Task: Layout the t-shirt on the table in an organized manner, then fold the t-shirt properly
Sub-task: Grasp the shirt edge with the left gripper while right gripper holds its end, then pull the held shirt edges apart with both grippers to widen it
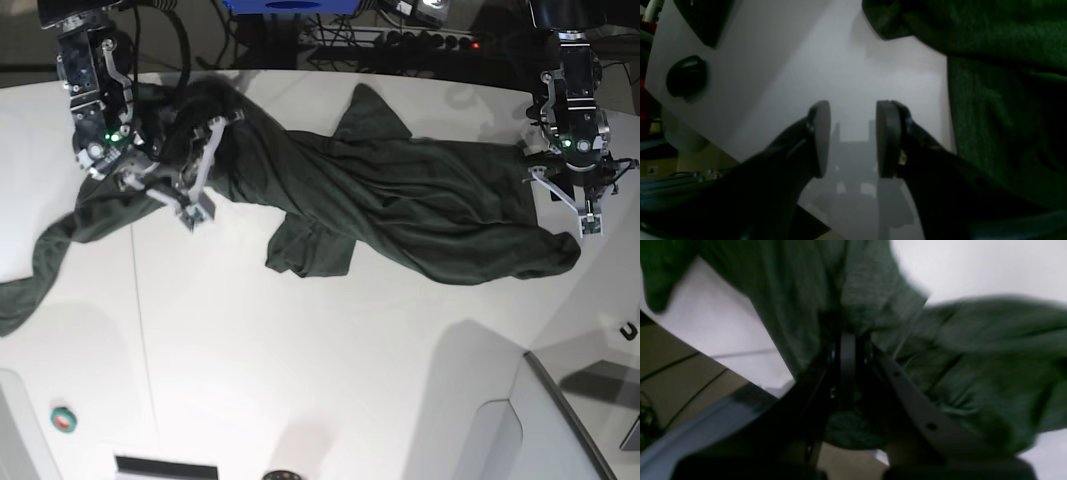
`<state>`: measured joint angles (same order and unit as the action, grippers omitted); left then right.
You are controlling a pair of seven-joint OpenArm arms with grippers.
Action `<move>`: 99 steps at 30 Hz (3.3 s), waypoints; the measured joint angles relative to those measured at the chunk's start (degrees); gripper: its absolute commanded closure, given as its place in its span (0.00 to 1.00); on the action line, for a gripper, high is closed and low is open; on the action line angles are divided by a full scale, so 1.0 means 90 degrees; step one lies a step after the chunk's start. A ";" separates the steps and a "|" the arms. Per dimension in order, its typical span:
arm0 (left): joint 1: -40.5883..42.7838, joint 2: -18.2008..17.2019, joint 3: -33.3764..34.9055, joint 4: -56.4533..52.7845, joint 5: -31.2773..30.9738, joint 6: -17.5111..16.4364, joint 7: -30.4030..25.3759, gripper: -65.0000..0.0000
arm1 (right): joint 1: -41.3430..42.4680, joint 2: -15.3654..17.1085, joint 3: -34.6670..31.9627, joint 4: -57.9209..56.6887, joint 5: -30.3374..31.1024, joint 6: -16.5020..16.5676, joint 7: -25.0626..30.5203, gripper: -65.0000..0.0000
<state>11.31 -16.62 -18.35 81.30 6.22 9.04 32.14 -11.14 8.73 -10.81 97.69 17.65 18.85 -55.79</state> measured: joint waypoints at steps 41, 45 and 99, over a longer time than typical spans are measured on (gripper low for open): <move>-0.1205 0.0748 0.1892 -0.1911 0.0165 0.0175 -0.1122 0.66 | 0.2115 0.0964 0.0758 0.1778 0.0134 -0.0481 0.0544 1.00; -0.1438 0.0614 0.1906 -0.1982 0.0095 0.0119 -0.0911 0.66 | 0.2220 0.1394 0.0758 0.1778 0.0046 -0.0478 0.0867 1.00; -0.4843 0.0316 0.2584 -0.7754 0.0095 0.0129 -0.3949 1.00 | 0.1583 0.1234 0.0772 0.1800 0.0061 -0.0478 0.0988 1.00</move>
<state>-32.27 -13.78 4.91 11.51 7.07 10.20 -3.40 3.11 19.84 -3.86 113.89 18.20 14.55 -46.89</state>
